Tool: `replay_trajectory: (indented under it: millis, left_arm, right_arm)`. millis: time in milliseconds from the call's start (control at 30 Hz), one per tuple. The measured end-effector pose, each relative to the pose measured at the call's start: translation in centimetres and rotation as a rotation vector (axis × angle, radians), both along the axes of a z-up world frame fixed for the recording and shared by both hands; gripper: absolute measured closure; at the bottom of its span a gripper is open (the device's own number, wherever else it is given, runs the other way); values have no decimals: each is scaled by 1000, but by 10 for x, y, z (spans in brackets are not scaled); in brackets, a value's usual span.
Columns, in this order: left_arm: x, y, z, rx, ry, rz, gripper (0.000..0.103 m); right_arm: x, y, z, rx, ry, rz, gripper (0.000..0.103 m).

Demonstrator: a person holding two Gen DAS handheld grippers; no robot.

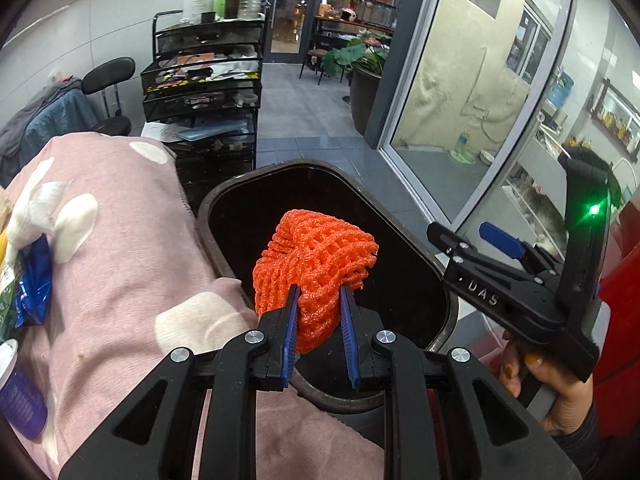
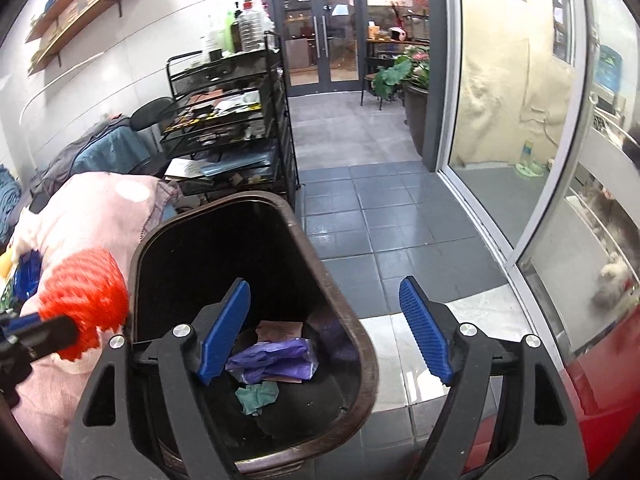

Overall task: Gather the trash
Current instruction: 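Carry both items over the black bin and open both tools to drop them, then move both tools back over the bedspread toward the white yogurt cup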

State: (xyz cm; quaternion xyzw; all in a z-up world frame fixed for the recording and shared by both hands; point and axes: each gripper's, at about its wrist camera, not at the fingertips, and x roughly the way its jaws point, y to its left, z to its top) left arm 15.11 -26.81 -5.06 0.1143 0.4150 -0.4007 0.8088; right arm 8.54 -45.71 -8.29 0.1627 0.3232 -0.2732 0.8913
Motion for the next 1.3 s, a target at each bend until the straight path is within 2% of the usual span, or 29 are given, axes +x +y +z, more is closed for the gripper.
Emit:
replay_trajectory:
  millis: [267,333,433,467,500,600,700,833,1000,1167,1300]
  left_arm:
    - [3,-18,-14,59,2,-36,82]
    - [1,-19,-16,75,-4,-45,79]
    - [-1,-22,-20,97,0,-66,58]
    - [-1,-24,-20,97,-4,-70,45]
    - [-2,-24,-20,96,-10,-74,37]
    - [-4,-23,-19,97,-26,-83,23]
    - [-7,-28,-23,109,-33,-102,15]
    - [-12,-31,-24,126,-58,-129,12]
    - [-15,-27,-18,108,-85,-119,11]
    - [-20,-4,1,13,-101,-92,10]
    - [-24,21,14,-54,-98,-57,10]
  right_arm:
    - [-2,-7,-2,16,0,-12,26]
    - [-1,-9,-4,22,4,-12,26]
    - [0,-10,-5,29,4,-9,26]
    - [0,-9,-5,30,3,-7,26]
    - [0,-8,-5,30,2,-5,26]
    - [-1,-7,-4,28,-8,-3,21]
    - [-4,-8,-2,35,-29,-9,16]
    - [-6,-9,0,40,-45,-19,12]
    - [-9,-6,6,27,-73,-7,11]
    - [-13,6,18,-22,-155,9,6]
    - [-5,19,24,-47,-164,56,6]
